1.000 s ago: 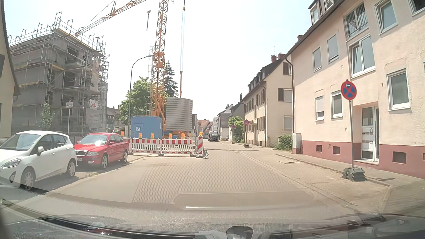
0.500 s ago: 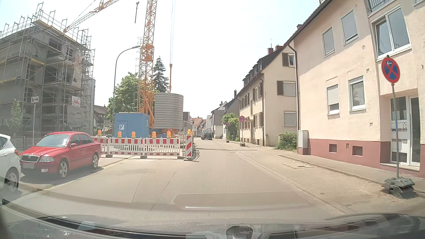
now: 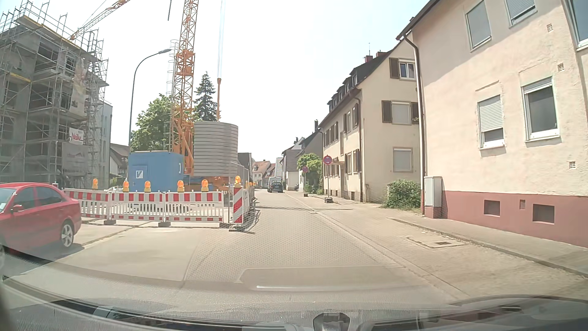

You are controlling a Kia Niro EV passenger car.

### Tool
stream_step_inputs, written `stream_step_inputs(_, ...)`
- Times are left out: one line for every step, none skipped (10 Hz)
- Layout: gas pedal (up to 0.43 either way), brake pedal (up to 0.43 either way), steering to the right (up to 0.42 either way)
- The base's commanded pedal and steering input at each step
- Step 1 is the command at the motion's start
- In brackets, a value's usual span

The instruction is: Follow the waypoints while adhering to traffic rules and regulations

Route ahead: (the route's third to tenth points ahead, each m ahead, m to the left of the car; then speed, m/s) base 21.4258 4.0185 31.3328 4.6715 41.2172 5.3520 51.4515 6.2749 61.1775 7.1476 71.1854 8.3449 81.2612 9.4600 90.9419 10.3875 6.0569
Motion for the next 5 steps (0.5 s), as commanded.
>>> stream_step_inputs(0.150,0.000,0.026)
stream_step_inputs(0.138,0.000,0.017)
stream_step_inputs(0.130,0.000,0.009)
stream_step_inputs(0.130,0.000,0.000)
stream_step_inputs(0.130,0.000,-0.009)
